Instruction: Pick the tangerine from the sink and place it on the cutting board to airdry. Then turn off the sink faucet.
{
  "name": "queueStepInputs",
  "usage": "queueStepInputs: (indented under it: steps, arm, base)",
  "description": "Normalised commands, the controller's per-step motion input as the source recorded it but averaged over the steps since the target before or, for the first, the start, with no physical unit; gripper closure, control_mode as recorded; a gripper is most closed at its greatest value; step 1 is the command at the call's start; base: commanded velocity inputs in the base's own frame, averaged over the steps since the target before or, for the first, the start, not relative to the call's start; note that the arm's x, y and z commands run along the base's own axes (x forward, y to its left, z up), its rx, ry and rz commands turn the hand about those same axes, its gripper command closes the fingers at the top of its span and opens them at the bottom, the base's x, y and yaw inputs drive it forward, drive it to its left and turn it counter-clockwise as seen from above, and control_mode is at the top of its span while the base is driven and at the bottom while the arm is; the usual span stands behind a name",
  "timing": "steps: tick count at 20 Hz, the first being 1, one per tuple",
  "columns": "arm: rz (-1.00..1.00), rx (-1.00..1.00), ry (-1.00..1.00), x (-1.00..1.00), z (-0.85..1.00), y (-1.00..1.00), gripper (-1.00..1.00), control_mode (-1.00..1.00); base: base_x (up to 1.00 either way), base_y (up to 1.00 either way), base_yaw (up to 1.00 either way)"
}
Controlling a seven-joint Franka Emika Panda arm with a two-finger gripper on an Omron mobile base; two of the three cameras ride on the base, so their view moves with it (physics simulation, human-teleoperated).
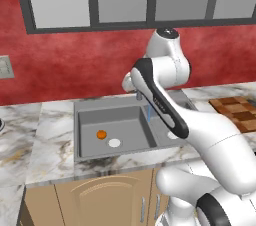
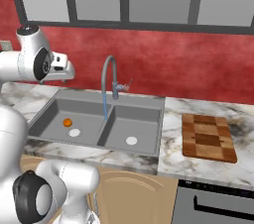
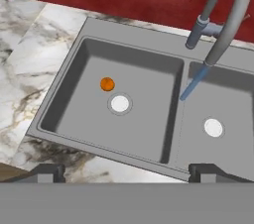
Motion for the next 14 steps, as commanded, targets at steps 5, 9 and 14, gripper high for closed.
queueStepInputs:
  steps: [5,9,14]
  arm:
    - [0.08,0.04,0.00,0.02,-0.12,0.18,-1.00,-1.00]
    - [0.04,0.00,0.00,0.03,-0.32,0.01,-1.00,-1.00]
    - [0.03,0.00,0.00,0.03,-0.32,0.02,-1.00,-1.00]
  base:
    - [0.00,0.00,0.00]
    - [0.00,0.00,0.00]
    - [0.00,0.00,0.00]
